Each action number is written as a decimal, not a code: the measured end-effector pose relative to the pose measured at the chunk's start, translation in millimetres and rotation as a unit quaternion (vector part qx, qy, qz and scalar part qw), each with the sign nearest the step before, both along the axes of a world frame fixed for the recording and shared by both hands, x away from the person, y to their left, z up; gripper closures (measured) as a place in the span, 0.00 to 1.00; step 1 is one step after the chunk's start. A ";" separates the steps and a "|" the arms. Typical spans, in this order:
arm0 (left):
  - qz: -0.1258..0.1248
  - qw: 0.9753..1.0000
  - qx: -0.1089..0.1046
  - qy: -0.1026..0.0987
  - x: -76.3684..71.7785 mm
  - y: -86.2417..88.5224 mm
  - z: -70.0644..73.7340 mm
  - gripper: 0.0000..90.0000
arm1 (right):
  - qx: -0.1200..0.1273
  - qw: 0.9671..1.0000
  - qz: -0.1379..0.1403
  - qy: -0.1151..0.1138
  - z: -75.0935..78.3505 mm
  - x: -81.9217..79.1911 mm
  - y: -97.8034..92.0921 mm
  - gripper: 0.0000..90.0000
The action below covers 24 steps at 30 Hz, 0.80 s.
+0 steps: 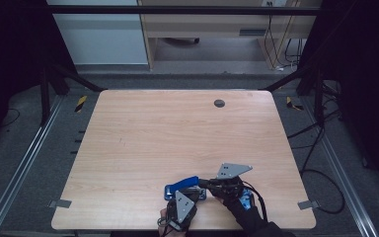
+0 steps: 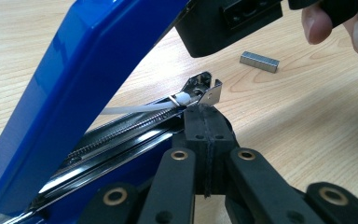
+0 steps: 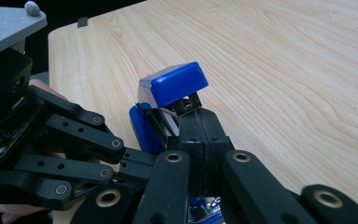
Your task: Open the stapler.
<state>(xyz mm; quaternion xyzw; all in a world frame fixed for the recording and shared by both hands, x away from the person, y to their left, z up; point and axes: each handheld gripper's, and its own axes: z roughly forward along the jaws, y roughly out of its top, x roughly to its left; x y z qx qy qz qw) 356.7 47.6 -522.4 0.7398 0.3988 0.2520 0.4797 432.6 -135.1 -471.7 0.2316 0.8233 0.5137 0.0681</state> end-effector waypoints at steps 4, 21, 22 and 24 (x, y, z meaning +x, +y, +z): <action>-0.002 1.000 -0.001 0.002 1.2 -0.3 0.3 0.99 | 0.003 1.000 0.002 0.001 0.6 0.2 0.8 1.00; -0.004 1.000 0.014 -0.001 2.1 -2.5 1.3 1.00 | 0.005 1.000 0.009 0.001 2.0 1.8 8.2 1.00; -0.003 1.000 0.013 -0.001 1.8 -2.4 1.2 1.00 | 0.004 1.000 0.010 0.001 2.3 1.9 8.2 1.00; -0.002 1.000 0.013 -0.001 1.8 -2.1 1.1 1.00 | 0.005 1.000 0.011 0.001 2.9 2.0 8.6 1.00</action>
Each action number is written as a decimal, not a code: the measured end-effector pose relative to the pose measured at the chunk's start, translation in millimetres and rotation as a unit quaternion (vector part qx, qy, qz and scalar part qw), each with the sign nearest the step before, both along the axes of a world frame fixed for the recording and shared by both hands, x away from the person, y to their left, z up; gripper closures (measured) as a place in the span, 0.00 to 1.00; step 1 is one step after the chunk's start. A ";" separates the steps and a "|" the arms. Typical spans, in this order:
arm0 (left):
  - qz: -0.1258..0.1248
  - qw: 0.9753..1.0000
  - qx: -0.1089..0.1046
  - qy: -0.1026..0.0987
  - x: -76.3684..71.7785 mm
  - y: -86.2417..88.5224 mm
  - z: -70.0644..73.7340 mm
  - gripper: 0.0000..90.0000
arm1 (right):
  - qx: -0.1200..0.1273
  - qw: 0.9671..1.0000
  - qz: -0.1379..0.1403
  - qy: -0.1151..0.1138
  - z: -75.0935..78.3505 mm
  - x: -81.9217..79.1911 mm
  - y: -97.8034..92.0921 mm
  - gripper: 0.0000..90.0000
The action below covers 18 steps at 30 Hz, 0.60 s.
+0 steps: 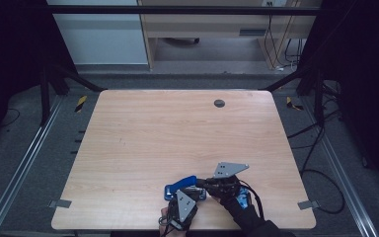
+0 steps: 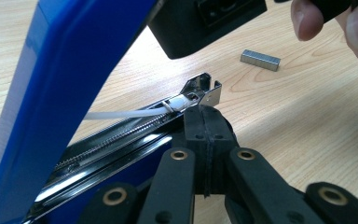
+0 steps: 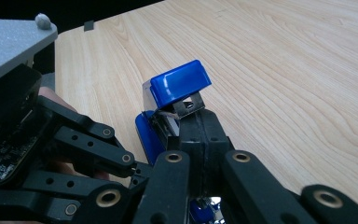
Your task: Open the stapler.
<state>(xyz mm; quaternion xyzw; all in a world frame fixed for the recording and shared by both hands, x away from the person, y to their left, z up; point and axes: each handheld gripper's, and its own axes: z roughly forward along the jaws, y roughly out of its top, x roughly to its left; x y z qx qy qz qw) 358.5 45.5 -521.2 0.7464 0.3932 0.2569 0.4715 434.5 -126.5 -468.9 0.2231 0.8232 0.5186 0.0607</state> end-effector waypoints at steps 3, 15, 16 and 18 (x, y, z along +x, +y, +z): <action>0.000 1.000 -0.003 0.001 0.1 0.2 -0.2 1.00 | 0.003 1.000 0.002 -0.001 1.7 0.0 1.8 1.00; 0.000 1.000 -0.004 0.002 0.0 0.6 -0.1 1.00 | 0.014 1.000 0.013 -0.005 8.0 1.5 9.0 0.99; 0.000 1.000 -0.003 0.002 0.0 0.6 -0.1 1.00 | 0.014 1.000 0.014 -0.006 8.2 1.9 9.5 0.99; -0.001 1.000 -0.003 0.002 0.1 0.8 0.0 1.00 | 0.015 1.000 0.016 -0.006 9.0 2.2 10.4 0.99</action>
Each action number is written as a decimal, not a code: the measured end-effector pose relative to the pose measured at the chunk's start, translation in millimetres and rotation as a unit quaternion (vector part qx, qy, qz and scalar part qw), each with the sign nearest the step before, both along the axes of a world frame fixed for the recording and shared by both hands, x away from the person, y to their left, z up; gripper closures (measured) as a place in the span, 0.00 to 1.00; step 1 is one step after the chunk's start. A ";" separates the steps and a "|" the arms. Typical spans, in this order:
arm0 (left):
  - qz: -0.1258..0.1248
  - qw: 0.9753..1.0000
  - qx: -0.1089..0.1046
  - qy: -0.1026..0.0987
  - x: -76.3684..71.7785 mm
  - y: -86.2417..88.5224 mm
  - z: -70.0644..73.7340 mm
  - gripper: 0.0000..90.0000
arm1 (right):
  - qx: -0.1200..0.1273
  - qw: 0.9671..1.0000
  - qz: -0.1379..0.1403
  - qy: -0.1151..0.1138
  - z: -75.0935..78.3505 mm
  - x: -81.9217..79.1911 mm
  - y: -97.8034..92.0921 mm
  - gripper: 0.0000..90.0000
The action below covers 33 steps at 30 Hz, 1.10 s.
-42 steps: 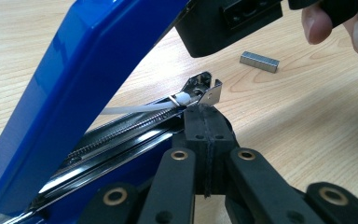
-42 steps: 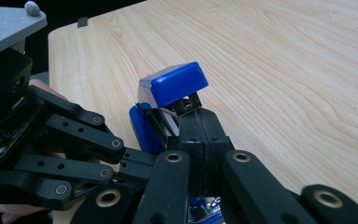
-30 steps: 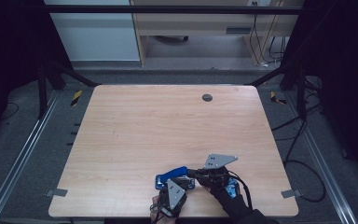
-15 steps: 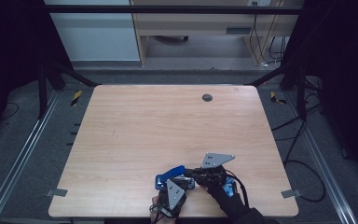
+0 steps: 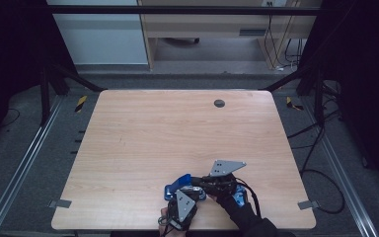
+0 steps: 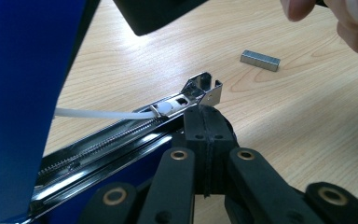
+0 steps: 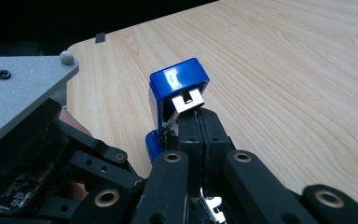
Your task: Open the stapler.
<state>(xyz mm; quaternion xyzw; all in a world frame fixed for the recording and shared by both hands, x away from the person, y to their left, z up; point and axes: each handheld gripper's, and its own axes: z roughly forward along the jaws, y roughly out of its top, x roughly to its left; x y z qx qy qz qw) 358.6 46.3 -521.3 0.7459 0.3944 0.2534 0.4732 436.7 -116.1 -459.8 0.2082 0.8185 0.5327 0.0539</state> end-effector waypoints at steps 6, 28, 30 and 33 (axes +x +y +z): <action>0.000 1.000 0.001 -0.001 -0.1 0.0 -0.1 1.00 | 0.001 1.000 0.002 -0.003 1.6 0.4 2.6 0.99; -0.001 1.000 0.003 -0.002 -0.3 0.1 0.0 1.00 | 0.008 1.000 0.011 0.002 6.7 2.2 12.1 0.99; -0.002 1.000 0.002 -0.002 -0.2 0.2 0.0 1.00 | 0.009 1.000 0.015 0.001 7.5 2.5 14.1 0.99; -0.002 1.000 0.003 -0.001 -0.2 0.2 0.1 1.00 | 0.011 1.000 0.018 0.002 8.4 3.3 17.0 0.99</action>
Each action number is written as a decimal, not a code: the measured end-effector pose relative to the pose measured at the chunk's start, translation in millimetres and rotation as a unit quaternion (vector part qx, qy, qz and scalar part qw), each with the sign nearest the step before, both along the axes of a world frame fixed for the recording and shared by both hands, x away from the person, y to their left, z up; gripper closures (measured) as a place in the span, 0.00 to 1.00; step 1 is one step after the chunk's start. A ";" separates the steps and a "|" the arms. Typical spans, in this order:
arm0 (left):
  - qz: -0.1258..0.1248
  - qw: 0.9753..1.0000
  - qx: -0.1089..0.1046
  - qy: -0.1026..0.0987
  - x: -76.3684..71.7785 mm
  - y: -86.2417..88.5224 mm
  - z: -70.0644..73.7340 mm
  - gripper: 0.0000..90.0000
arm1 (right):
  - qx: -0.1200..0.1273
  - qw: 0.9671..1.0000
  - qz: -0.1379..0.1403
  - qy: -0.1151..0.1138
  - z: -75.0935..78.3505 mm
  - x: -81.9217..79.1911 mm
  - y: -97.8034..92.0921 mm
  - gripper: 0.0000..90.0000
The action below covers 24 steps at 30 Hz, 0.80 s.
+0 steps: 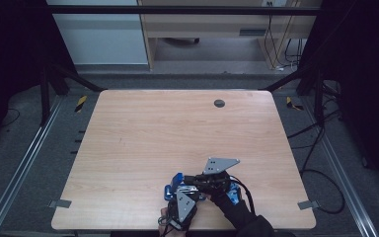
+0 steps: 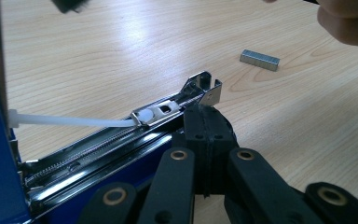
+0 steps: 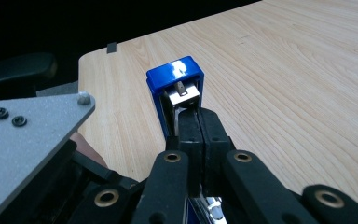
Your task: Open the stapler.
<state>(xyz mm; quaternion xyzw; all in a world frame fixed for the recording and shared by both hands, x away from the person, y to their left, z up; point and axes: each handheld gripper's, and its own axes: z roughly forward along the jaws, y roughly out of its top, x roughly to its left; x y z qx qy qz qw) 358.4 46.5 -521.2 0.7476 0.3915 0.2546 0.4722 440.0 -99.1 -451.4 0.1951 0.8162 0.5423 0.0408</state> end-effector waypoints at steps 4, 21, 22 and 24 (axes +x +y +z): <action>0.000 1.000 0.000 0.000 -0.3 -0.3 -0.1 1.00 | 0.002 1.000 0.003 0.000 0.7 1.1 3.0 0.99; 0.001 1.000 0.001 -0.002 -0.8 -0.5 -0.3 1.00 | 0.007 1.000 0.017 0.006 0.9 6.0 13.7 0.99; 0.000 1.000 0.001 -0.002 -0.9 -0.5 -0.2 1.00 | 0.006 1.000 0.017 0.007 0.5 6.1 14.7 0.99; -0.001 1.000 0.001 -0.002 -1.1 -0.6 -0.3 1.00 | 0.005 1.000 0.019 0.009 -0.3 6.4 16.1 0.99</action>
